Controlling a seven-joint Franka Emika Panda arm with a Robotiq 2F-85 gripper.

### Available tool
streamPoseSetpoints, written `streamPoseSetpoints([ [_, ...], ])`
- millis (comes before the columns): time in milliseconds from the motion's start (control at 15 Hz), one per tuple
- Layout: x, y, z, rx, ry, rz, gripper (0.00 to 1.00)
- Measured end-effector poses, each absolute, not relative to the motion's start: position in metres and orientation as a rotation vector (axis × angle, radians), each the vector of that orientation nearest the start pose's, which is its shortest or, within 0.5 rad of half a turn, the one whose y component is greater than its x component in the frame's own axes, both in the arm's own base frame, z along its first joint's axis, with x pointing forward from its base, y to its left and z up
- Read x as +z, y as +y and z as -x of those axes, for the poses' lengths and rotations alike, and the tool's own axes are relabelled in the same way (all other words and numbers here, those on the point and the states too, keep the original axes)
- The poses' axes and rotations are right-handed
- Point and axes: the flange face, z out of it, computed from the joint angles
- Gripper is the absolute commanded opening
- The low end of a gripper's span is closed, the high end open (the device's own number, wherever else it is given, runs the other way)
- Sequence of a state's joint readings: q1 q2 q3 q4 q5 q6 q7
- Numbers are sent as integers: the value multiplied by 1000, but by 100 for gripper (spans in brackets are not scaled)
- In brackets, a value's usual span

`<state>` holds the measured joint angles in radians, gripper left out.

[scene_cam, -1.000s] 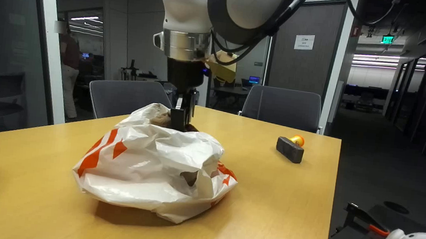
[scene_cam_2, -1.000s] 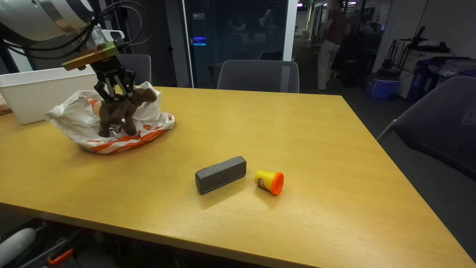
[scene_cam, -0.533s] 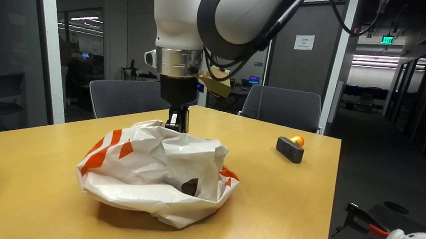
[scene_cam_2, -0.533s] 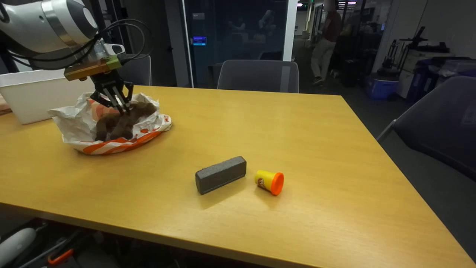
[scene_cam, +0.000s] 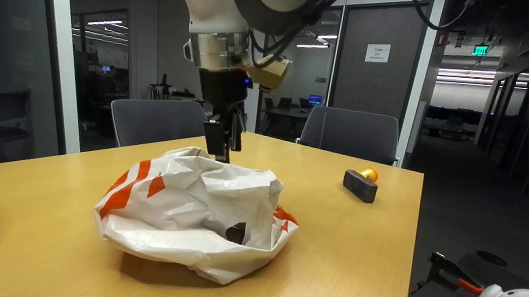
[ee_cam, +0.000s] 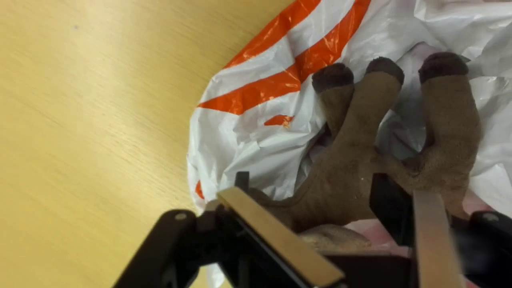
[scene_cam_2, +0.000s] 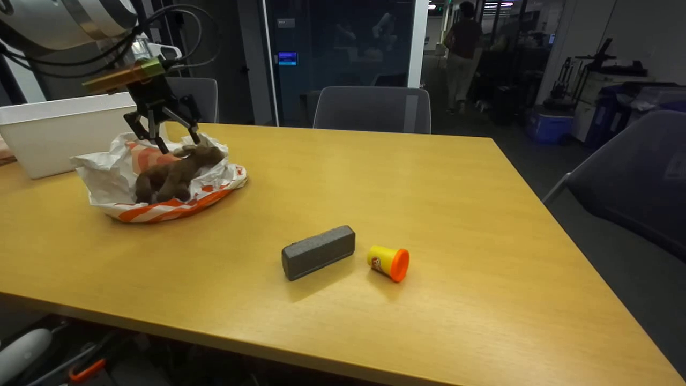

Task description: Pick up the objects on the right side of the table and put them in the plastic bag.

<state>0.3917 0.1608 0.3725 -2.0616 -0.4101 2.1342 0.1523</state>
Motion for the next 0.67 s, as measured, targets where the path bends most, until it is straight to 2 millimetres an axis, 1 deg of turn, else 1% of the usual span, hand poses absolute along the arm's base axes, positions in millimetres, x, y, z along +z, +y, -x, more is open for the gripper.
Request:
streamPoseSetpoints([
  [67,374,374,-424,-116,-1330,3173,100],
  [200,415,364,-425,-182,-1181,3259,100],
  [333,459,343,-425,-251,-1025,3325,100],
  [467,500,308,-430,-322,-858,3382,100],
  [533,518,287,-434,-356,-770,3404,100],
  [667,549,237,-444,-403,-567,3434,100],
])
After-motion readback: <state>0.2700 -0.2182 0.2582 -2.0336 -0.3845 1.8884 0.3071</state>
